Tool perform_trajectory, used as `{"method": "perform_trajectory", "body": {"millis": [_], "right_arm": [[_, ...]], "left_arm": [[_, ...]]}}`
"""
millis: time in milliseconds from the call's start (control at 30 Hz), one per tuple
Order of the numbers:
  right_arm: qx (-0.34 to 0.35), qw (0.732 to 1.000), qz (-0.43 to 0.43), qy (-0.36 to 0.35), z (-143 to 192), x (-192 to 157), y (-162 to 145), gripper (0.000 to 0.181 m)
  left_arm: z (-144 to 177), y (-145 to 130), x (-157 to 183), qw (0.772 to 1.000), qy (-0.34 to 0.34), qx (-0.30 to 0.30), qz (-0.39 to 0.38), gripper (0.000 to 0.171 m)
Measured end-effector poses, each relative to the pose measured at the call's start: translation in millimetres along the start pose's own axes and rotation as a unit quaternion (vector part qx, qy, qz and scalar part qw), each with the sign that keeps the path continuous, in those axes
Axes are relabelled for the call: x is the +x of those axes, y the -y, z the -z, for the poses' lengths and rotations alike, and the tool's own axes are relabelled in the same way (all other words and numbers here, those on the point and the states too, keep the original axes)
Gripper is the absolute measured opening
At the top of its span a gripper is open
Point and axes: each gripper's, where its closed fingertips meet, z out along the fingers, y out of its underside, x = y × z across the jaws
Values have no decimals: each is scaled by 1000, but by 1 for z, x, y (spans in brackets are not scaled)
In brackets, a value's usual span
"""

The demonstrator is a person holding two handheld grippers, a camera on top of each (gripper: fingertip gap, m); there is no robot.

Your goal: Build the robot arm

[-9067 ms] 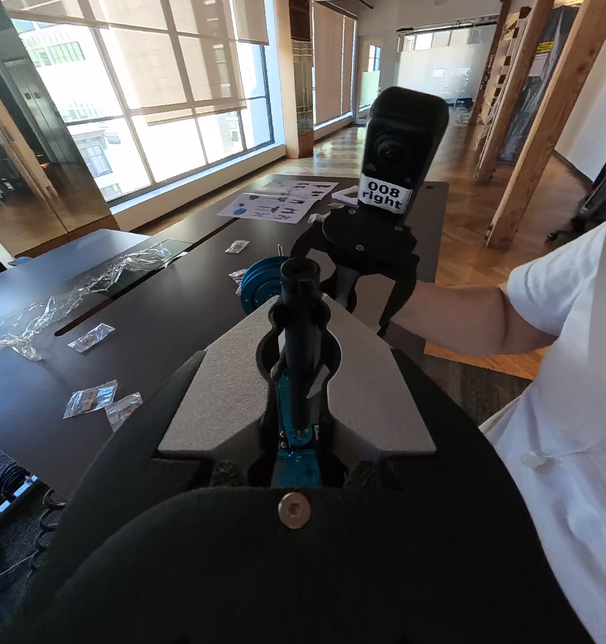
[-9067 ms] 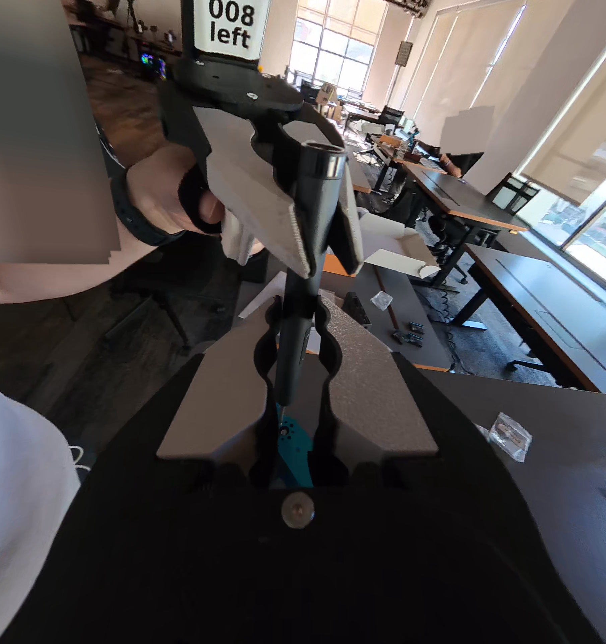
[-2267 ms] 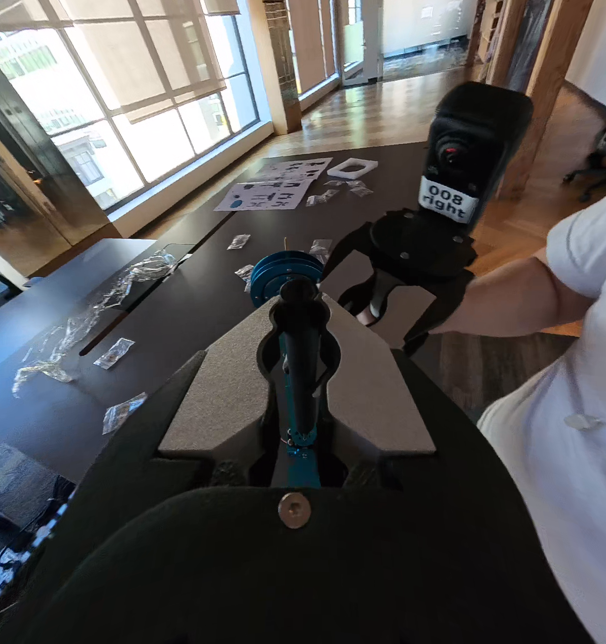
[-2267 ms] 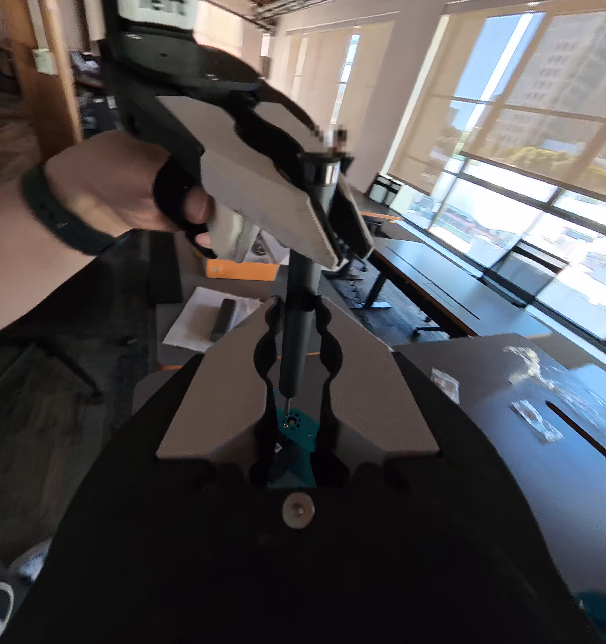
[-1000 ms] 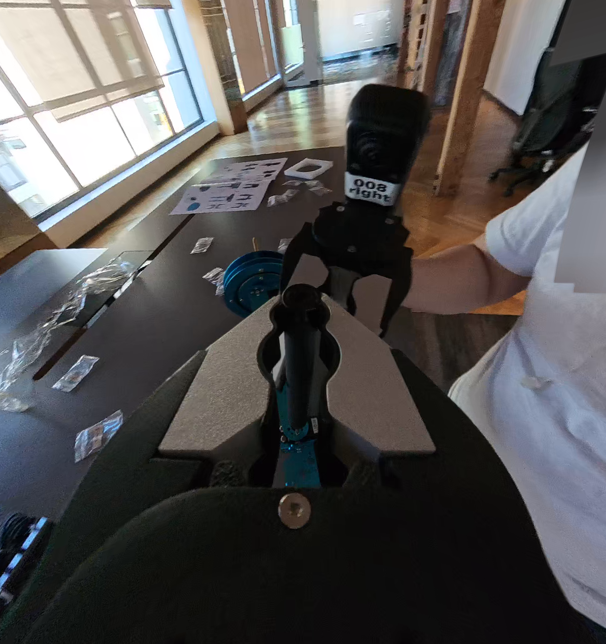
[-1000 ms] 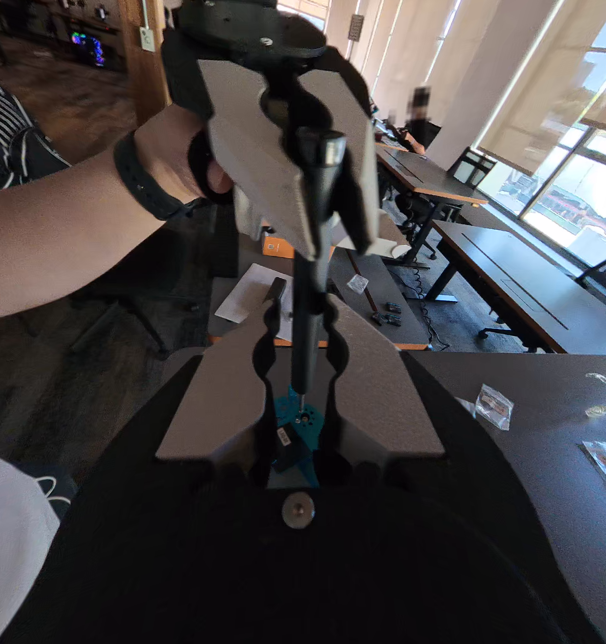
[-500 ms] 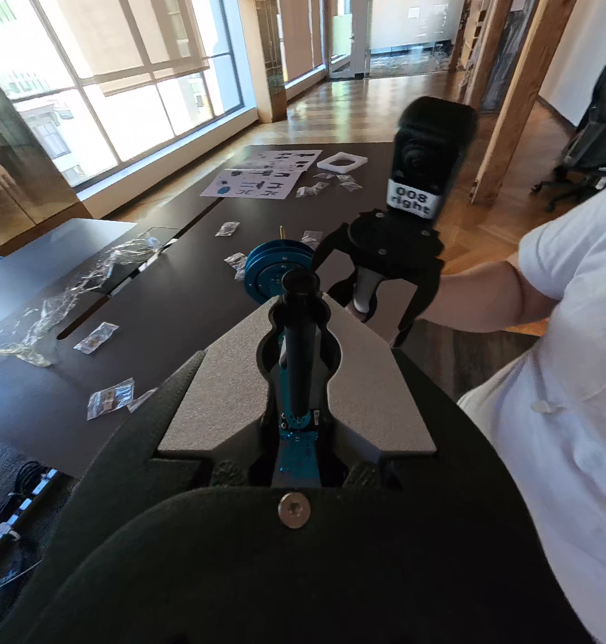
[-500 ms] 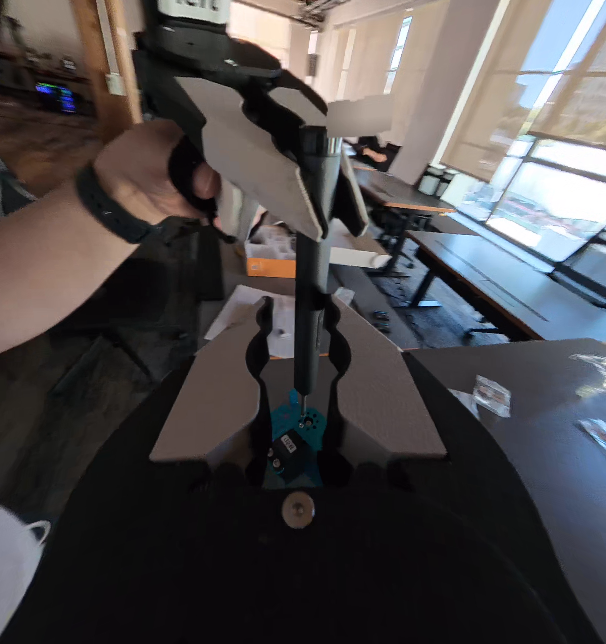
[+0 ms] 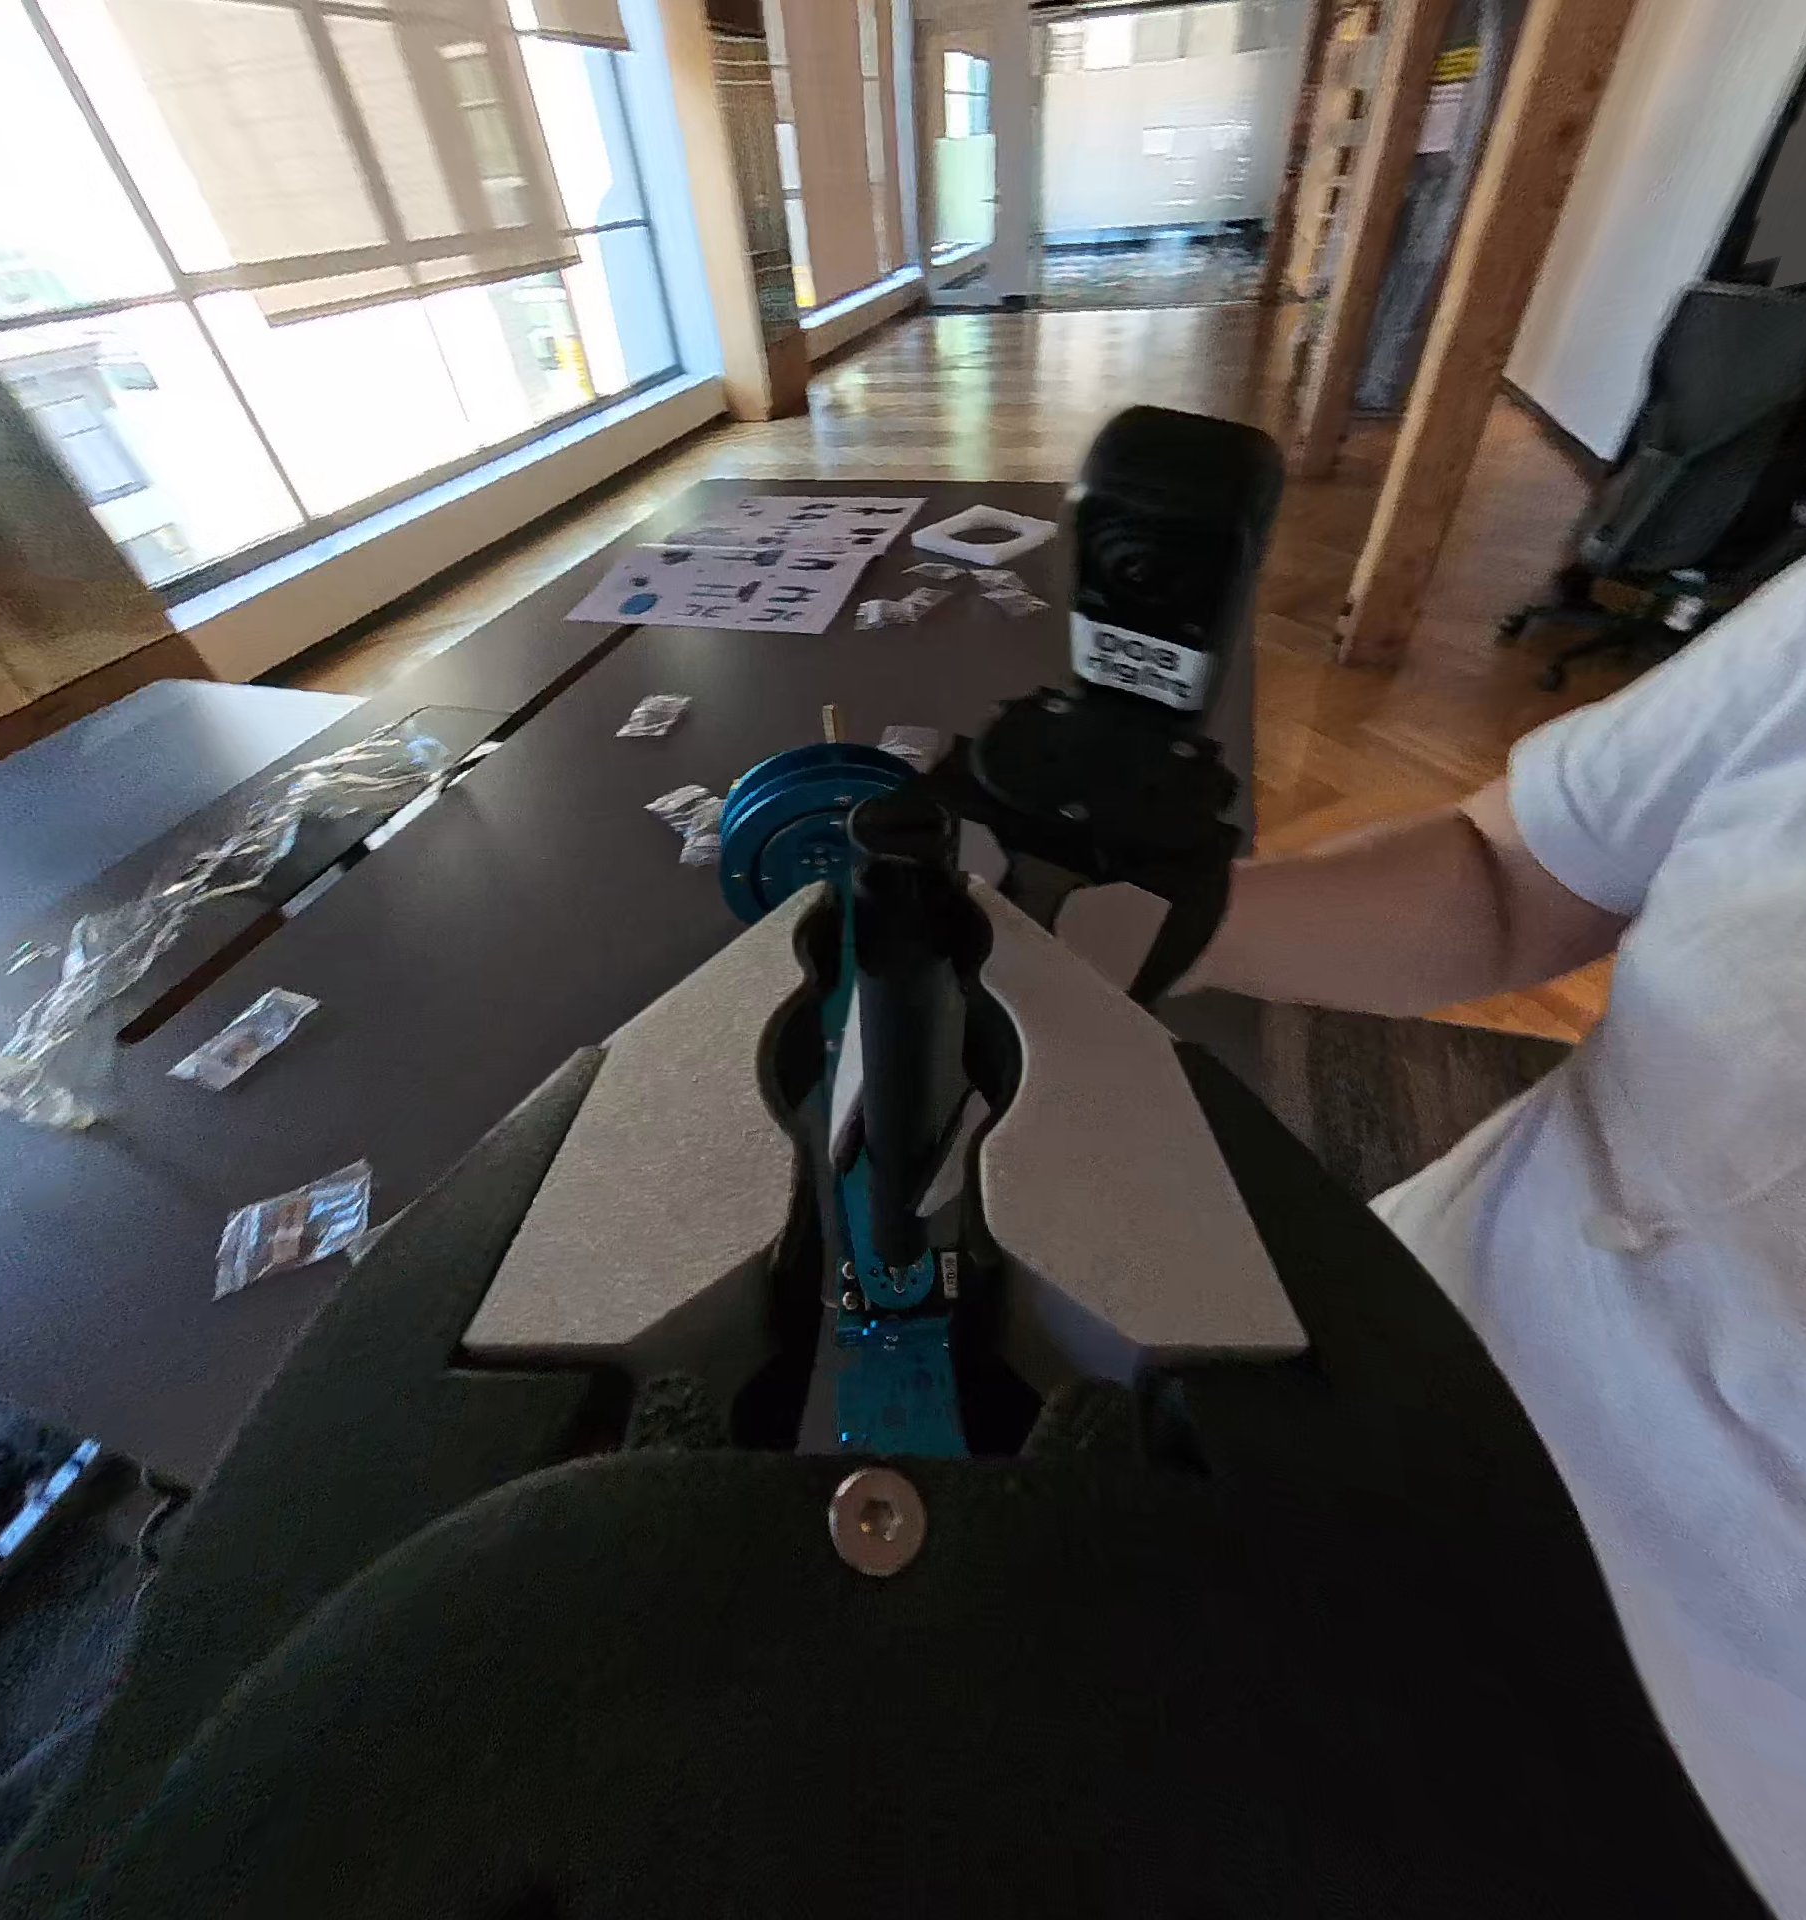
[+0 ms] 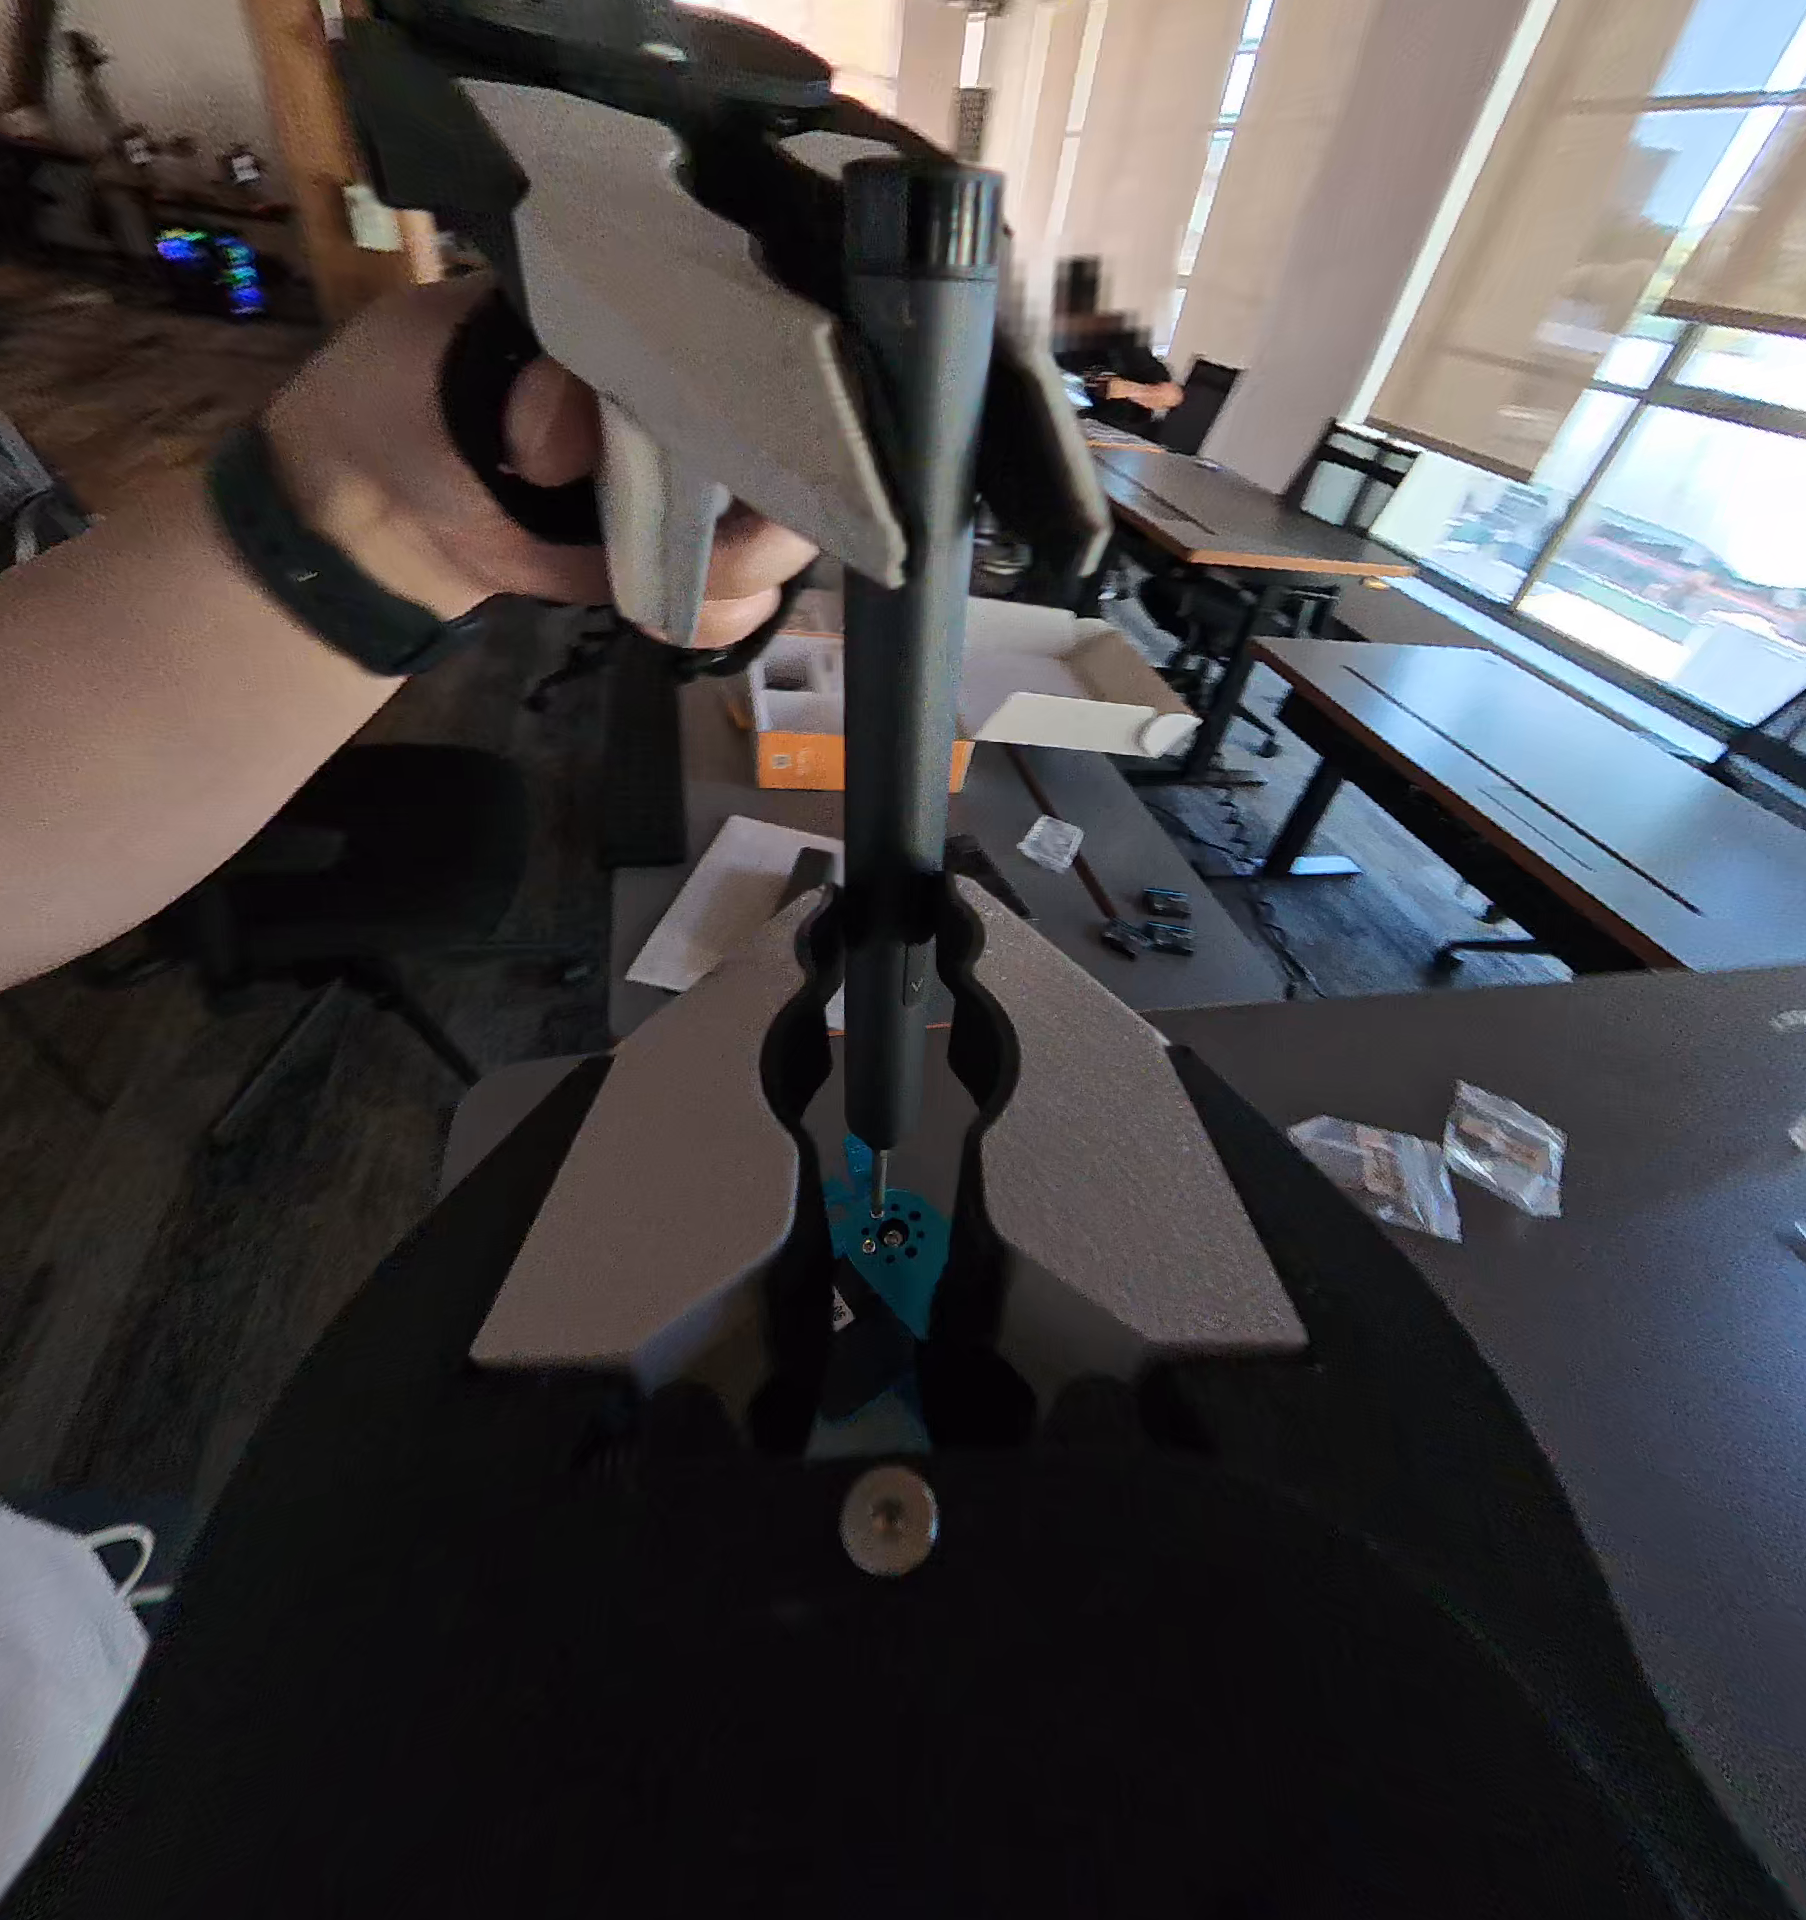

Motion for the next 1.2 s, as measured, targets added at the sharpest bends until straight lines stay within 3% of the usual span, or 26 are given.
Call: {"method": "perform_trajectory", "body": {"millis": [33,167,267,333,467,567,633,667,800,900,1000,1067,1167,1200], "right_arm": [[2,1000,-7,-25,2,3,0,17],[14,995,-2,-97,6,3,0,17],[11,998,14,-52,7,-3,1,17],[22,1000,10,-12,8,-3,8,32],[6,998,29,61,6,-8,9,21],[5,998,52,32,6,-8,8,17],[10,999,39,-13,5,-5,8,17],[11,999,39,-37,6,-3,8,17],[13,993,38,-108,11,-1,7,17],[8,996,59,-69,12,-7,7,17],[7,998,62,-8,10,-7,11,31],[-2,998,59,24,8,-9,11,17],[-2,999,48,-17,8,-5,11,17],[2,998,46,-45,8,-4,11,17]], "left_arm": [[-1,1,-3,1000,25,1,8,25],[-8,1,4,997,69,7,-18,16],[-5,0,10,998,49,8,-28,16],[-2,-1,11,999,32,8,-32,16],[1,-1,18,998,-39,32,-43,16],[2,0,17,997,-47,53,-35,16],[1,-1,13,998,-15,50,-21,18],[0,-1,12,999,3,46,-17,29],[-7,0,14,997,55,31,-35,16],[-6,-2,21,998,26,16,-60,16],[-1,-3,24,998,-34,21,-54,16],[2,-3,19,997,-50,32,-47,16],[0,-2,15,998,-45,31,-8,17],[-3,-2,14,999,-26,27,-1,28]]}}
